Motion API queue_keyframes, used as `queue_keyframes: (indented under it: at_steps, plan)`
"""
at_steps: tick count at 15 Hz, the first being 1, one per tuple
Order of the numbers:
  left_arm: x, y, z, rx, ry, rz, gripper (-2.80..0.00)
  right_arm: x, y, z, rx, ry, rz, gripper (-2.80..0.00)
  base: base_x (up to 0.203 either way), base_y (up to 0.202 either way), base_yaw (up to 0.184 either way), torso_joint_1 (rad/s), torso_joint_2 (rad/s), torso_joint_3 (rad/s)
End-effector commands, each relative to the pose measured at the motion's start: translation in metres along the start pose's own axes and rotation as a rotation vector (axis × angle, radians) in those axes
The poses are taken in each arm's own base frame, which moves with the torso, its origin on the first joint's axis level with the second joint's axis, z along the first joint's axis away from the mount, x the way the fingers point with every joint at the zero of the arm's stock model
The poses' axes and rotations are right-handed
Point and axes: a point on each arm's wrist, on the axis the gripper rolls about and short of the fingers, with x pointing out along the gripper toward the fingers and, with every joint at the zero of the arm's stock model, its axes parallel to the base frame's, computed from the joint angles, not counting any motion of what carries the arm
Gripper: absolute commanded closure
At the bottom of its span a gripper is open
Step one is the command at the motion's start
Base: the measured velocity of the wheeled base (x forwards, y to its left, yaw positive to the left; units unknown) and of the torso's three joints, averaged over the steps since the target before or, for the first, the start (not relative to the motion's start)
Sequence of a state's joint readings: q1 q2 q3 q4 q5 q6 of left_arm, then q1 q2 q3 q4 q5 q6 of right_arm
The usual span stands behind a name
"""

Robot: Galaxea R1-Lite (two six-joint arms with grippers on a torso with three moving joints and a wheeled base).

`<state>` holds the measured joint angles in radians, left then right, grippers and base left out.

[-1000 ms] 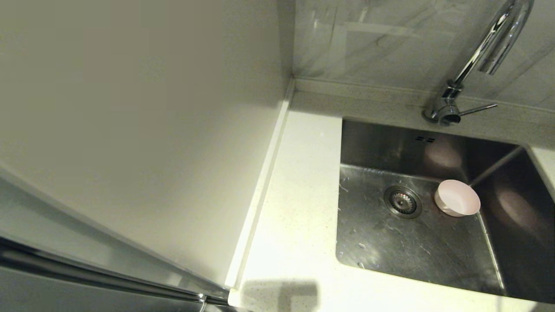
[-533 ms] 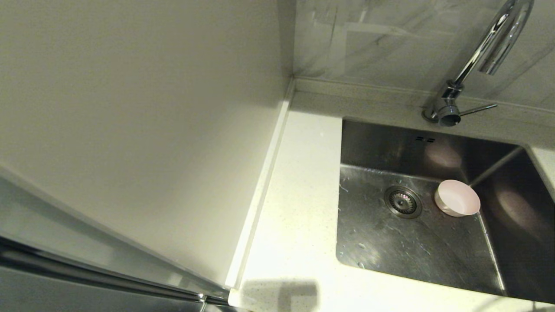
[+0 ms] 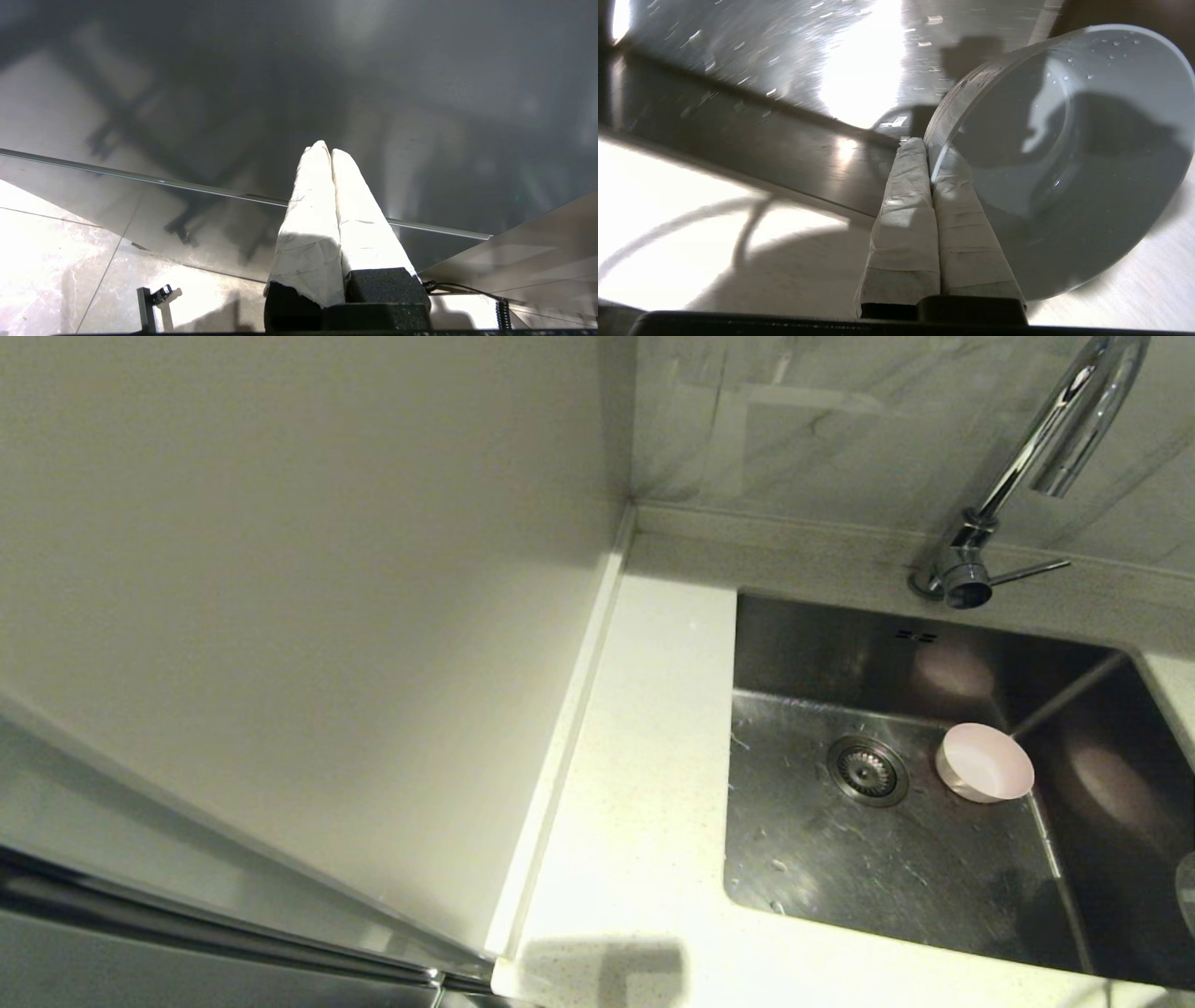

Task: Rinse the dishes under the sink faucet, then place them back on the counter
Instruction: Put a bowl into the sink

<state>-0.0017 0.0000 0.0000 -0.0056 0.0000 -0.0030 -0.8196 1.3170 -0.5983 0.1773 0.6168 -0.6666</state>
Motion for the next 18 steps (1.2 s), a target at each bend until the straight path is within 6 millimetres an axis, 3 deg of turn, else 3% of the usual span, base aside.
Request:
queue_keyframes:
  at_steps: [1, 6, 9, 14, 17, 18]
  plan:
    - [0.000, 0.000, 0.000, 0.000, 0.001, 0.000, 0.00, 0.022, 0.007, 0.003, -0.044, 0.060, 0.084, 0.00, 0.000, 0.000, 0.000, 0.000, 0.00, 0.000]
    - [0.000, 0.000, 0.000, 0.000, 0.001, 0.000, 0.00, 0.087, 0.003, 0.007, -0.123, 0.169, 0.148, 0.00, 0.000, 0.000, 0.000, 0.000, 0.00, 0.000]
    - [0.000, 0.000, -0.001, 0.000, 0.003, 0.000, 0.00, 0.123, -0.002, 0.024, -0.187, 0.187, 0.134, 0.00, 0.000, 0.000, 0.000, 0.000, 0.00, 0.000]
    - [0.000, 0.000, -0.001, 0.000, 0.002, 0.000, 0.00, 0.174, -0.017, 0.034, -0.214, 0.205, 0.124, 0.00, 0.000, 0.000, 0.000, 0.000, 0.00, 0.000]
    - [0.000, 0.000, -0.001, 0.000, 0.003, 0.000, 0.00, 0.193, -0.028, 0.042, -0.206, 0.204, 0.072, 0.00, 0.000, 0.000, 0.000, 0.000, 0.00, 0.000]
    - [0.000, 0.000, -0.001, 0.000, 0.001, 0.000, 0.00, 0.197, -0.030, 0.044, -0.210, 0.192, 0.057, -2.80, 0.000, 0.000, 0.000, 0.000, 0.00, 0.000]
